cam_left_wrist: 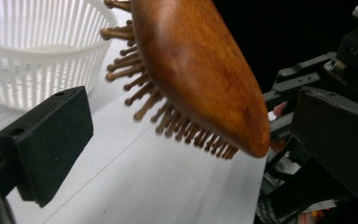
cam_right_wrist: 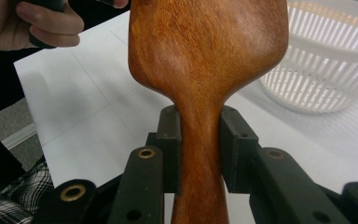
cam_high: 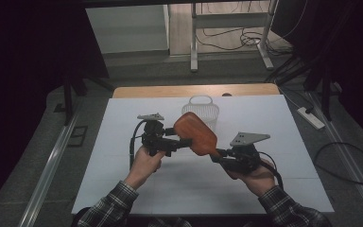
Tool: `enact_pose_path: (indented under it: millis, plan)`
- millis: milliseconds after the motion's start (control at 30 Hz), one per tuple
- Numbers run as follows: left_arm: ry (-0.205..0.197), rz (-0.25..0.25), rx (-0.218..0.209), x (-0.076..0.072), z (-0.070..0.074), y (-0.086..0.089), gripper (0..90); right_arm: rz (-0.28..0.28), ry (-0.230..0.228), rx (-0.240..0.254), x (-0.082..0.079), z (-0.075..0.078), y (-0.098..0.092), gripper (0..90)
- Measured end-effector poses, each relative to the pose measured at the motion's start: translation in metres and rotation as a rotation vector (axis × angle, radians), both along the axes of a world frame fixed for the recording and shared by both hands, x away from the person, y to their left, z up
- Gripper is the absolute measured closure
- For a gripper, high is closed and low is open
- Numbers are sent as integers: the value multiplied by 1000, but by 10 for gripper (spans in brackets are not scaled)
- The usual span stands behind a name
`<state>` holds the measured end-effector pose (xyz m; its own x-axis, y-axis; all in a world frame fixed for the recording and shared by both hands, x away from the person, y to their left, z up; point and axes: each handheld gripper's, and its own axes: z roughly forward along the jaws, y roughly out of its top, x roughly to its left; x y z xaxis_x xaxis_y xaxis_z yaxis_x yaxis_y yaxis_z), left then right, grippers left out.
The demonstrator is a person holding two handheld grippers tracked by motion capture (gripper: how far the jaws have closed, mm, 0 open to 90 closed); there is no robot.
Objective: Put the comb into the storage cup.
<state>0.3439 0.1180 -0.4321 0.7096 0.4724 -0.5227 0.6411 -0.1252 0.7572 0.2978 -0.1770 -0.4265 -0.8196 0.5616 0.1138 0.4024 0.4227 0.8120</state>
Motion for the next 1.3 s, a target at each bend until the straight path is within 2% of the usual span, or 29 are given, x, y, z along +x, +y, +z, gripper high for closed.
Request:
enact_pose_path:
  millis: [367,567,633,667,733,767,833,867,1033,1167,1300]
  plan:
    - [17,-28,-29,4,-1,-5,0,22,-7,11,-4,-2,7,721]
    - [34,-40,-38,5,-1,-8,40,32,-14,13,-6,-2,10,721]
    - [35,-45,-35,5,-1,-8,78,34,-17,14,-7,-2,10,721]
    - [41,-50,-40,5,-2,-8,140,35,-23,15,-7,-2,11,721]
    - [50,-57,-47,5,-2,-8,165,36,-24,15,-7,-2,11,721]
    - [58,-64,-53,6,-3,-7,226,38,-26,16,-7,-2,11,721]
    - [66,-68,-61,6,-3,-7,252,40,-31,16,-8,-3,11,721]
    - [85,-75,-81,7,-4,-5,265,42,-31,17,-8,-3,11,721]
    - [119,-93,-113,8,-6,-3,313,47,-29,17,-7,-3,10,721]
    - [177,-113,-194,11,-10,2,422,57,-26,2,-5,-6,11,723]
    - [177,-128,-196,10,-7,2,491,66,-21,-23,-5,-11,14,722]
